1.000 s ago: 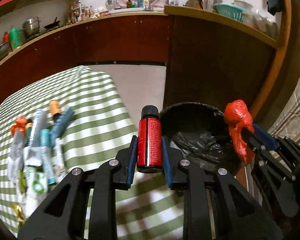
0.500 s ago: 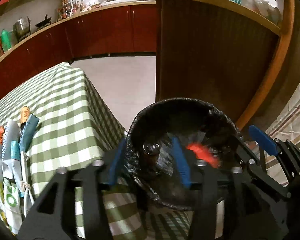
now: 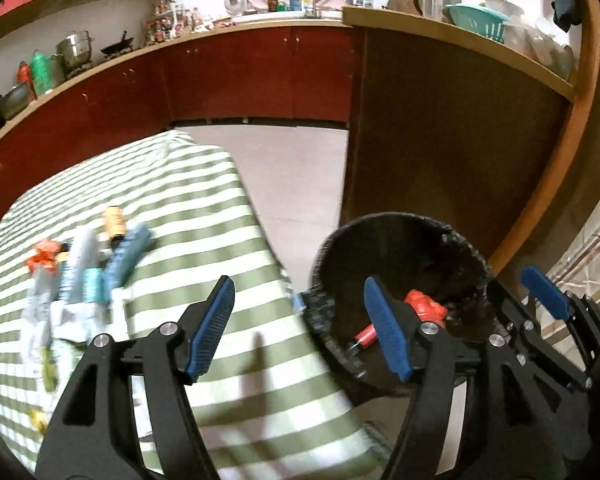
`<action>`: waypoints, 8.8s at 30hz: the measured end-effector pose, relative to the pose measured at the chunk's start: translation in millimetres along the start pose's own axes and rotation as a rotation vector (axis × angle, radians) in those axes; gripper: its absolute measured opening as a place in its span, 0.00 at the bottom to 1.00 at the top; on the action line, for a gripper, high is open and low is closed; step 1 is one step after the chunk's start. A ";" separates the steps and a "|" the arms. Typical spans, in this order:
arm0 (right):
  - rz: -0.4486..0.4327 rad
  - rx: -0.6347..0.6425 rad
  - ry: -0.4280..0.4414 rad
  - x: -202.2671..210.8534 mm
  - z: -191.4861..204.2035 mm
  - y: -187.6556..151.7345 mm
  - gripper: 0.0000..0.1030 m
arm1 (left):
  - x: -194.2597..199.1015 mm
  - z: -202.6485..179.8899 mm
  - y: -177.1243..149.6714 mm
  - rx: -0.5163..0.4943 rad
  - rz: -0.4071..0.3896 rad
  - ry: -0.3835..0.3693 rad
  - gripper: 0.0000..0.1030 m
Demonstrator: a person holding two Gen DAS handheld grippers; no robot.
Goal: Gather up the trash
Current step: 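Return the right tool to the table and grasp the string-tied white packet, then grasp the yellow snack wrapper with the left tool while the right holds the packet, then carry both items over the black bin and open both tools to drop them, then move both open tools back over the trash on the table, then grasp the large white tube with green cap with the right tool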
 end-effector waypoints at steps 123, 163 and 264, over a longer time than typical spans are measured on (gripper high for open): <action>0.014 0.111 0.079 30.8 77.6 -12.6 0.17 | 57.8 100.8 -48.1 0.146 -0.064 0.012 0.22; 0.059 -0.007 -0.036 -31.8 -19.8 -4.6 0.26 | -46.5 -54.2 22.0 -0.037 0.030 -0.055 0.46; 0.194 0.227 0.272 -14.4 268.1 -36.9 0.29 | 51.8 292.9 -120.9 0.381 0.098 0.358 0.77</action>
Point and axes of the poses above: each gripper's, at about its wrist camera, not at the fingertips, and x roughly against the way its jaws point, z to its left, y to its top, the point moved 1 cm from there along -x, roughly the way its jaws point, and after that the axes turned 7 degrees about y, right-handed, at the moved point
